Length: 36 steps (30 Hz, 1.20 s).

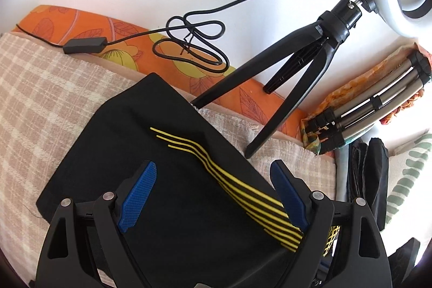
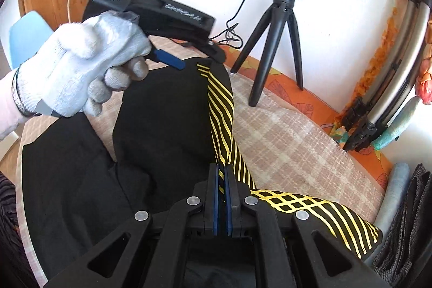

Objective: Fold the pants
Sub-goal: 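Close both tools on the striped edge of the black shorts, then lift the grasped edge with both tools and fold it over the other leg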

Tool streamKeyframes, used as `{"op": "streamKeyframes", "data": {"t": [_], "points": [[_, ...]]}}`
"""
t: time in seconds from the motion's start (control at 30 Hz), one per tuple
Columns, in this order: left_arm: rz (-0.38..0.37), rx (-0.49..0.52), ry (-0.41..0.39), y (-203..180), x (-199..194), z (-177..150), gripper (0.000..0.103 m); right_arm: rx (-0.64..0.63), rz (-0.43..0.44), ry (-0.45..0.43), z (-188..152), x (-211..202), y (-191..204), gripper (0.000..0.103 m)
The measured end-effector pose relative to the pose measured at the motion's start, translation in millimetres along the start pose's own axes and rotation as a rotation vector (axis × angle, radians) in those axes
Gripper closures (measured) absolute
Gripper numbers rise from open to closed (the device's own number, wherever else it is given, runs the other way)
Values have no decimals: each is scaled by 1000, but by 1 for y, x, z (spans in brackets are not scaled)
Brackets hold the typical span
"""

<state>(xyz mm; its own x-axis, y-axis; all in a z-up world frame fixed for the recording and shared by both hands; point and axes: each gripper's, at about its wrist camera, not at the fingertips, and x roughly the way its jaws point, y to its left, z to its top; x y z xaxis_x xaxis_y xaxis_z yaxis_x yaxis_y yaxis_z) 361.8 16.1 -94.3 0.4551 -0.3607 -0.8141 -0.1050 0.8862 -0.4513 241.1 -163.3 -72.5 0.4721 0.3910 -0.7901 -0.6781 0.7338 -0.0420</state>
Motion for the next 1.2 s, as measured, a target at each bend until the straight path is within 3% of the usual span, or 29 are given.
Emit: {"op": "streamKeyframes", "data": {"t": [0.27,0.37,0.4,0.47,0.53,0.57,0.7,0.73,0.83,0.93,1.0,1.03,1.07,1.13,1.17,1.2], "points": [[72,-39,105,6,34,0,17,-86,-9,3,-21,9,33,101],[24,-126,64,21,32,1,20,-79,1,6,-25,9,33,101],[18,-142,50,24,30,0,24,-75,3,4,-26,9,32,101],[31,-128,46,25,29,0,53,-77,3,-9,-26,7,32,101],[49,-114,46,28,29,0,71,-78,-12,-25,-26,4,32,101],[43,-119,45,30,28,-1,73,-76,-11,-32,-27,1,33,101],[-16,-191,67,47,16,-3,73,-86,-6,-32,-28,0,37,101],[-22,-191,79,46,16,-4,68,-95,-9,-33,-29,-1,39,101],[24,-175,100,35,15,-11,37,-128,-7,-37,-31,-2,49,101],[50,-119,79,21,17,-12,37,-163,-9,-48,-32,-5,61,101],[66,-85,70,17,20,-12,60,-168,-6,-47,-31,-5,64,101],[68,-99,75,20,23,-12,84,-167,-1,-43,-30,-5,64,101],[65,-117,74,25,24,-10,94,-167,1,-37,-30,-5,63,100],[47,-129,55,34,23,-7,98,-163,6,-27,-31,-7,58,99],[42,-123,48,35,21,-8,99,-153,21,-11,-31,-8,54,94],[45,-116,33,37,17,-9,99,-145,30,5,-31,-10,48,75]]}}
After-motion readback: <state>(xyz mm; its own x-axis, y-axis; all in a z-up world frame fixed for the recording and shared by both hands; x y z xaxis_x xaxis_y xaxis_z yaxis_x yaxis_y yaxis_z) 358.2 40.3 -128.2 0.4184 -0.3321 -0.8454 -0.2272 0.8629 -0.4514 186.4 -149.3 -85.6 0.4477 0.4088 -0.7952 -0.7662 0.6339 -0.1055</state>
